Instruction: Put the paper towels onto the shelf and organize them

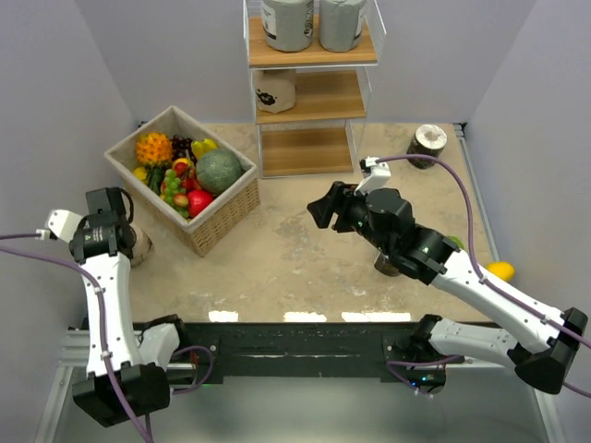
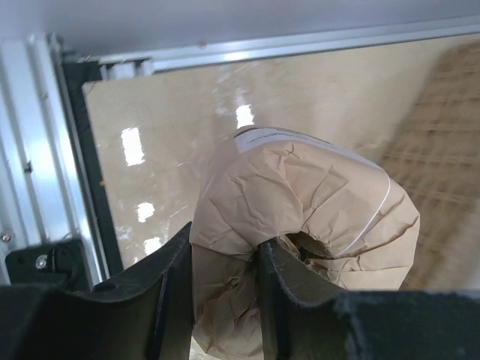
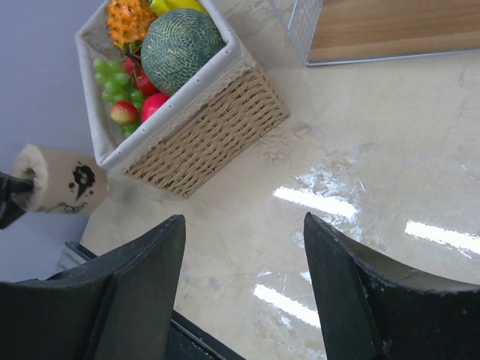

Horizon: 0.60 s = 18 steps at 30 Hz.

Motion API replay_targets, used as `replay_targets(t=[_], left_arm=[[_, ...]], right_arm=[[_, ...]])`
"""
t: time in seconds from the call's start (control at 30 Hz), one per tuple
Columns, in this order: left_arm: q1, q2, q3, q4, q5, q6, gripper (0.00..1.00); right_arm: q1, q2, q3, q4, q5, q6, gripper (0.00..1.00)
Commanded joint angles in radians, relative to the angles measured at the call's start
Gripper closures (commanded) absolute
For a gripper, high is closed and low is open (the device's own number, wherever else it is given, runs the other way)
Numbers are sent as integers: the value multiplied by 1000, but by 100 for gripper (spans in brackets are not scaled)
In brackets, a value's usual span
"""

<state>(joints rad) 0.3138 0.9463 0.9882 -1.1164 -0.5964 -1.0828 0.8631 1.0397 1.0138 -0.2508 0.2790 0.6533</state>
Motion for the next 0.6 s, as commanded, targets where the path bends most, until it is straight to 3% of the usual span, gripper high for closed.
replay_targets(t=[0.0,0.1,0.17,0.23,0.33,0.43,0.57], left_arm=[[5,-52,202,91,72,197,78],[5,-76,274,179,203,320,82],[4,-83,306,210,340,365,79],[-1,-72,288,306,583,432,79],[-12,-69,233,414,806,449,80],[-120,-86,230,497,789,437,80],[-439,-18,300,524,669,426,77]], right_arm=[[1,-55,81,-44,46,-60,32],[1,-75,106,-87,78,-87,31],[1,-99,114,-117,95,-98,31],[1,-131,105,-134,123,-106,31],[1,-161,83,-153,144,-106,31],[1,-190,72,-177,155,-103,31],[1,-220,62,-196,172,-96,31]])
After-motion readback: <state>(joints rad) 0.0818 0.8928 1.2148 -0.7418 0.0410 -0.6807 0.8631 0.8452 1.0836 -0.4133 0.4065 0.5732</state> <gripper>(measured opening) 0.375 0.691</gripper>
